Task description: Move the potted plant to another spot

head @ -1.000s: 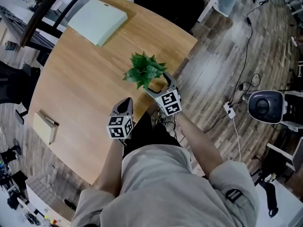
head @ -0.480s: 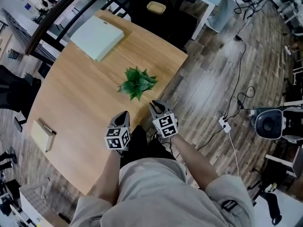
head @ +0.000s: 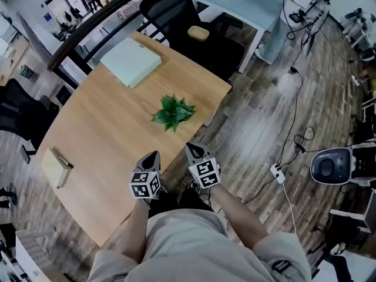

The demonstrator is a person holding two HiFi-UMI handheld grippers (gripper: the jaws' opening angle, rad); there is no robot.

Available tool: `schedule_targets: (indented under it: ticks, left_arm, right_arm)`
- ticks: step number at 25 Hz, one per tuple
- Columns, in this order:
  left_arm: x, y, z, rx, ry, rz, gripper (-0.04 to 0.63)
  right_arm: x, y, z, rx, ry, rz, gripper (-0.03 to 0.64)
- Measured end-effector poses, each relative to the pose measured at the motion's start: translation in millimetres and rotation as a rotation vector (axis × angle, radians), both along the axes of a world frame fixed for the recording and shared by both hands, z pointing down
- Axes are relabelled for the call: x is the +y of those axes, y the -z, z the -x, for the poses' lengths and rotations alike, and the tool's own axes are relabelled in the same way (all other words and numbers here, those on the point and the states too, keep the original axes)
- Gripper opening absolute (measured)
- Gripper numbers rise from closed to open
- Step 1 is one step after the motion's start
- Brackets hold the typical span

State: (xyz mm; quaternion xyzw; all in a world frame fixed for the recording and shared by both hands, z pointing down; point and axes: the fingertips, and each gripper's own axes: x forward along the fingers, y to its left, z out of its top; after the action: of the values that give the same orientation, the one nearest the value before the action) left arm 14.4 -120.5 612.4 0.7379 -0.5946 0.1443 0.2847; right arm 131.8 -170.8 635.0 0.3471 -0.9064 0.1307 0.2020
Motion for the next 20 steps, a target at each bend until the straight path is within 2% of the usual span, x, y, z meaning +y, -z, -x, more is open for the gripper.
schedule_targets:
  ticks: [8, 20]
  left_arm:
    - [25, 25, 17, 0.027, -0.023, -0.063, 0.011]
    - [104, 77, 66, 0.044, -0.073, -0.189, 0.011]
  right_arm:
    - [27, 40, 18, 0.006, -0.042, -0.069, 0.003]
    - [102, 79, 64, -0.038, -0.16, -0.079, 0.003]
